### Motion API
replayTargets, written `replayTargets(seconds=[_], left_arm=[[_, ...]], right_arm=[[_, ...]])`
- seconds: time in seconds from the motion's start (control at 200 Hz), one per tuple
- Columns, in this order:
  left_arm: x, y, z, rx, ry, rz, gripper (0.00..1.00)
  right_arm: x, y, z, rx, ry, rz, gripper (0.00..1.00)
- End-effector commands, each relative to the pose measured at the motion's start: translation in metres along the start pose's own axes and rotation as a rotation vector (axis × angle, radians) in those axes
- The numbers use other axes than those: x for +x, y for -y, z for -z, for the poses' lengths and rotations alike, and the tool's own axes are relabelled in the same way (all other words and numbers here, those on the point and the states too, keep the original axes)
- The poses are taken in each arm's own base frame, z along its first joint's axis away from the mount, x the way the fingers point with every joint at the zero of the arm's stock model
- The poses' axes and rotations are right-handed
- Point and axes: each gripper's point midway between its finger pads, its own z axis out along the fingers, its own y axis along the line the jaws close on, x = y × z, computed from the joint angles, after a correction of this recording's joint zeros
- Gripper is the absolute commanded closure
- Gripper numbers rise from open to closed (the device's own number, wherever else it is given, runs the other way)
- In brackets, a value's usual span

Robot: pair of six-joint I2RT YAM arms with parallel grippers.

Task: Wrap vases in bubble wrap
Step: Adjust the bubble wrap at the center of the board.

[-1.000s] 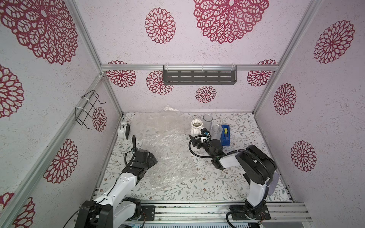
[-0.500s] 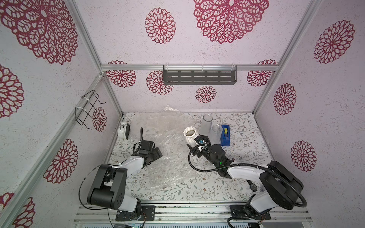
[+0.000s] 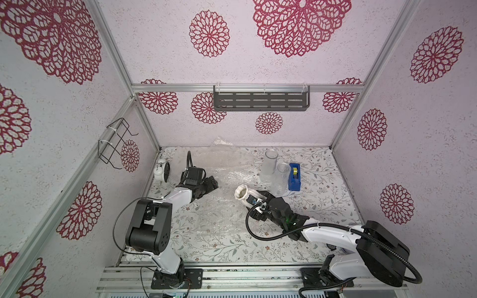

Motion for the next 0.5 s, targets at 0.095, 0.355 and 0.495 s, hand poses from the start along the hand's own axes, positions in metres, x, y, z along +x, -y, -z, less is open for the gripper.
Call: replayTargets(seconds=[0.095,0.355,0.495], left_arm=[[0.009,-0.041,0.062,-0.092,0.106,0.040,0.07],[0.017,-0.071,0.126,-0.084,0.342,0.101,0.01],[0.012,-0.087,0.153,-0.113,0.450,0.121,0.02]], right_arm=[[-0.060,0.002,0.001,0.003,0.070,0.070,0.46],[-0.076,-0.027,-0.018,-0.112,-0.021,0.225,0.47],[-0.071,-0.045,-0.035,-0.172,-0.123,0.300,0.46]])
